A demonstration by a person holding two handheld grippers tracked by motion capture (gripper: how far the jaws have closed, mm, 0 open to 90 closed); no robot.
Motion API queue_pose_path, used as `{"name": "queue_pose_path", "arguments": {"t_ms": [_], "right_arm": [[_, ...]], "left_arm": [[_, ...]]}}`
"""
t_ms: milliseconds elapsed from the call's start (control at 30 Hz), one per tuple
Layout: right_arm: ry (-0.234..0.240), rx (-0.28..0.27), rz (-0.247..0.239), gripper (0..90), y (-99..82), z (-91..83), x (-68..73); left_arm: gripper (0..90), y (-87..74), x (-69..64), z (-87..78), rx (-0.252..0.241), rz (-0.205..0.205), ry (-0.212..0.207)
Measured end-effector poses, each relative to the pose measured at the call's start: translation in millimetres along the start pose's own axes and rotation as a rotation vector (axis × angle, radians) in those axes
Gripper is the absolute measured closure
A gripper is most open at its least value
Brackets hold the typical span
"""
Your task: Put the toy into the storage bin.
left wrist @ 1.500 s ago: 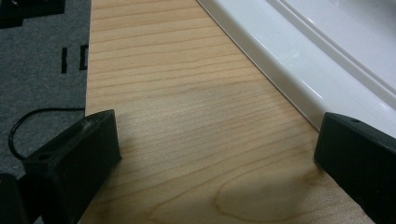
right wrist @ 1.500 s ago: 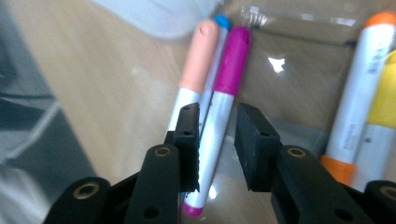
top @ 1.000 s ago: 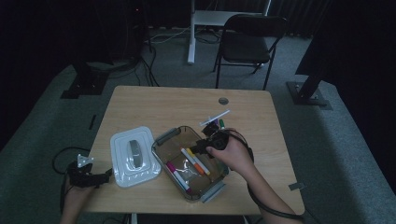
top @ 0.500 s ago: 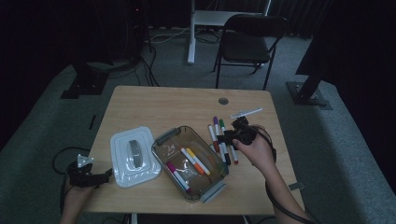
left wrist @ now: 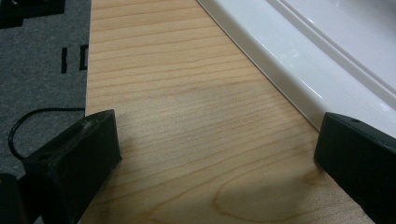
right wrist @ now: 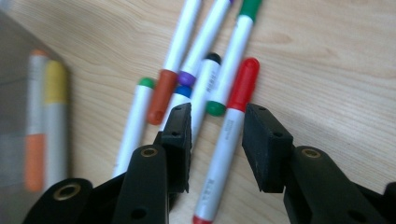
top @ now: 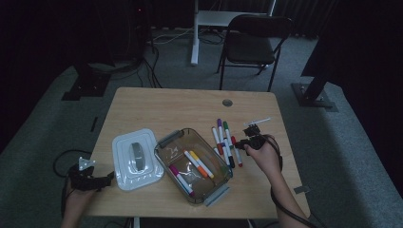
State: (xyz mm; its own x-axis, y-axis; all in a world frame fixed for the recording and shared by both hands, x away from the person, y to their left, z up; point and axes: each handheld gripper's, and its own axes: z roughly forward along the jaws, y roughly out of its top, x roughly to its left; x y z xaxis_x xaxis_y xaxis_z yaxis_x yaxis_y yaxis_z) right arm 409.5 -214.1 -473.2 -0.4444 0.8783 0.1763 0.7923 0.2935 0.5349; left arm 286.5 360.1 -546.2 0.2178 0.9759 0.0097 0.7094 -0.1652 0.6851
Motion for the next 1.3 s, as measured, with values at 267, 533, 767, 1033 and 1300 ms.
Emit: {"name": "queue_pose_path", "arguments": {"t_ms": [267, 533, 767, 1033, 1300], "right_arm": [[-0.023, 0.067, 0.04, 64.9, -4.1, 29.5, -10.6], [-0.044, 0.102, 0.072, 68.4, -6.0, 40.5, -19.6], [-0.083, 0.107, 0.1, 75.3, -7.5, 39.2, -25.7], [-0.067, 0.106, 0.157, 76.5, -8.9, 29.6, -32.0], [-0.042, 0.023, 0.173, 76.5, -3.4, -2.6, -29.0]], "left_arm": [[0.7, 0.0, 0.0, 0.0, -0.001, 0.0, 0.0], [0.7, 0.0, 0.0, 0.0, 0.0, 0.0, 0.0], [0.7, 0.0, 0.0, 0.0, 0.0, 0.0, 0.0], [0.6, 0.0, 0.0, 0.0, 0.0, 0.0, 0.0], [0.7, 0.0, 0.0, 0.1, -0.001, 0.0, 0.0]]}}
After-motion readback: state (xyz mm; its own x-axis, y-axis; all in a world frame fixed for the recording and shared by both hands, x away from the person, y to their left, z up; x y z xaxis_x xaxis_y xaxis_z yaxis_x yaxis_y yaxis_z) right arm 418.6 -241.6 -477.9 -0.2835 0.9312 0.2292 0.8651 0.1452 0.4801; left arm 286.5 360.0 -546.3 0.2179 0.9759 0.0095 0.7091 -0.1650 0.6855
